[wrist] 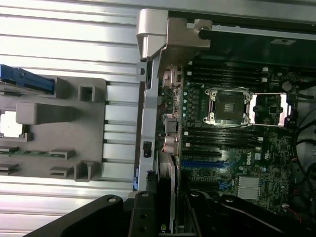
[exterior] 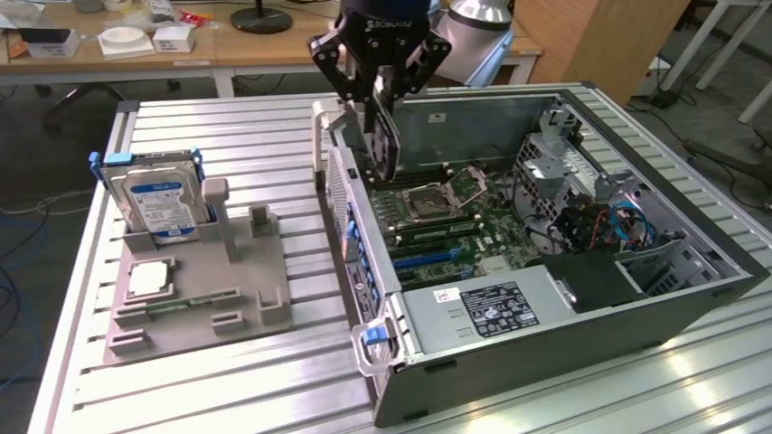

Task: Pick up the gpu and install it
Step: 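Pick up the gpu and move the gpu toward the slot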

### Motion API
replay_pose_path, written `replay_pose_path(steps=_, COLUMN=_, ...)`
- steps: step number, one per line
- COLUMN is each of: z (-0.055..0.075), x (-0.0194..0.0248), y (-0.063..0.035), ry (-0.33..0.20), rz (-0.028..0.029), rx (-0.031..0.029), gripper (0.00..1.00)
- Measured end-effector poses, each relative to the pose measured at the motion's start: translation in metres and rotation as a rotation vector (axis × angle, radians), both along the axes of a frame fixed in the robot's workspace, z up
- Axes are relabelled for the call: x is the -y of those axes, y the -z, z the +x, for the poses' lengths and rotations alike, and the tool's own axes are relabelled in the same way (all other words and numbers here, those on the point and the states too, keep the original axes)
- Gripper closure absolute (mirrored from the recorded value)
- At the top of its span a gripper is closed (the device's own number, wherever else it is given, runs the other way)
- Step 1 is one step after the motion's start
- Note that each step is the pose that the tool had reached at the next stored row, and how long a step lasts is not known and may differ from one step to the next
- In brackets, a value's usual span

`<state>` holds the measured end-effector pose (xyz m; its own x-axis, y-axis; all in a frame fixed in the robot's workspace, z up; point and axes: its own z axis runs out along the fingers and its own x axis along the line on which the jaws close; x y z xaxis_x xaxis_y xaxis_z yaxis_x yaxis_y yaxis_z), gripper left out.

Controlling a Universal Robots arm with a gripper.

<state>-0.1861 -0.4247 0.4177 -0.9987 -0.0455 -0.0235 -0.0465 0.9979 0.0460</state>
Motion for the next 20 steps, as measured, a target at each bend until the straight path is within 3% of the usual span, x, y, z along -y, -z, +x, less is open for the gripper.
replay_pose_path(steps=20, z=0.039, x=0.0000, y=0.0000, ry=0.000, rz=-0.0001, rx=-0.0006, gripper=0.73)
